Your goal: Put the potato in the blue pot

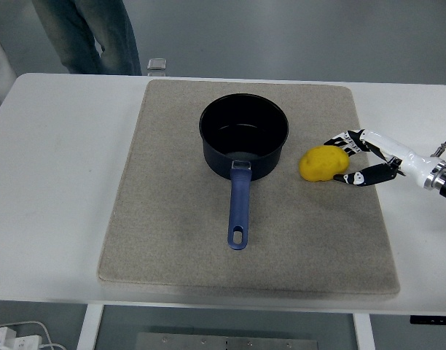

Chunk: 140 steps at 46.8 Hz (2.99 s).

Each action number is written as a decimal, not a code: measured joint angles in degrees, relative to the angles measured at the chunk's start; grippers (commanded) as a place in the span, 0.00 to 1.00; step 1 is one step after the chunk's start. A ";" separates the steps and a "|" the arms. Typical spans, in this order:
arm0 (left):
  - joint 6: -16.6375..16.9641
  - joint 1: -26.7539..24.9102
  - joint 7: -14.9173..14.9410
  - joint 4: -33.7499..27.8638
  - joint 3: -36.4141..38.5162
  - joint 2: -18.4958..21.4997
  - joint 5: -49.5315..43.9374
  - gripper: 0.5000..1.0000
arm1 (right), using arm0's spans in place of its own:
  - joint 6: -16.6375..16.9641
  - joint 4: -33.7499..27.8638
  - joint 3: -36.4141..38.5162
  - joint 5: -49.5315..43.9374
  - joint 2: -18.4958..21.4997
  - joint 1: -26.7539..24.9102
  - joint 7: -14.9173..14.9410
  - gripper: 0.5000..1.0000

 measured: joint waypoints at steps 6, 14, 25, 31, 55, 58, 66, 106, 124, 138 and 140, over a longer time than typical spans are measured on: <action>0.01 -0.02 0.00 0.00 0.00 0.00 0.00 1.00 | 0.01 0.00 -0.07 0.01 0.04 -0.03 0.01 0.83; 0.01 0.00 0.00 0.00 0.00 0.00 0.00 1.00 | 0.01 0.00 -0.35 0.01 -0.24 -0.13 0.01 0.83; 0.01 0.00 0.00 0.00 0.00 0.00 0.00 1.00 | 0.01 0.01 -0.34 0.01 0.27 -0.21 0.01 0.83; 0.01 0.00 0.00 0.00 0.00 0.00 0.00 1.00 | -0.06 0.00 -0.34 0.01 0.40 0.03 0.01 0.83; 0.00 -0.01 0.00 0.00 0.00 0.00 0.00 1.00 | 0.10 -0.09 -0.62 -0.17 1.96 0.14 -0.17 0.79; 0.00 -0.01 0.00 0.00 0.00 0.00 0.00 1.00 | 0.10 -0.09 -0.58 -0.17 2.25 0.14 -0.19 0.74; 0.00 0.00 0.00 0.00 0.00 0.00 0.00 1.00 | 0.10 -0.19 -0.56 -0.14 2.60 0.14 -0.19 0.47; 0.01 0.00 0.00 0.00 0.00 0.00 0.00 1.00 | 0.89 -3.53 -2.56 -0.84 4.32 1.22 -0.09 0.00; 0.00 0.00 0.00 0.00 0.00 0.00 0.00 1.00 | 0.91 -3.61 -2.34 -0.71 4.11 1.25 -0.10 0.00; 0.01 0.00 0.00 0.00 0.00 0.00 0.00 1.00 | 1.42 -4.86 -1.83 -0.57 3.40 1.25 -0.10 0.00; 0.00 0.00 0.00 0.00 0.00 0.00 0.00 1.00 | 1.99 -5.24 -1.72 -0.54 3.20 1.33 -0.10 0.00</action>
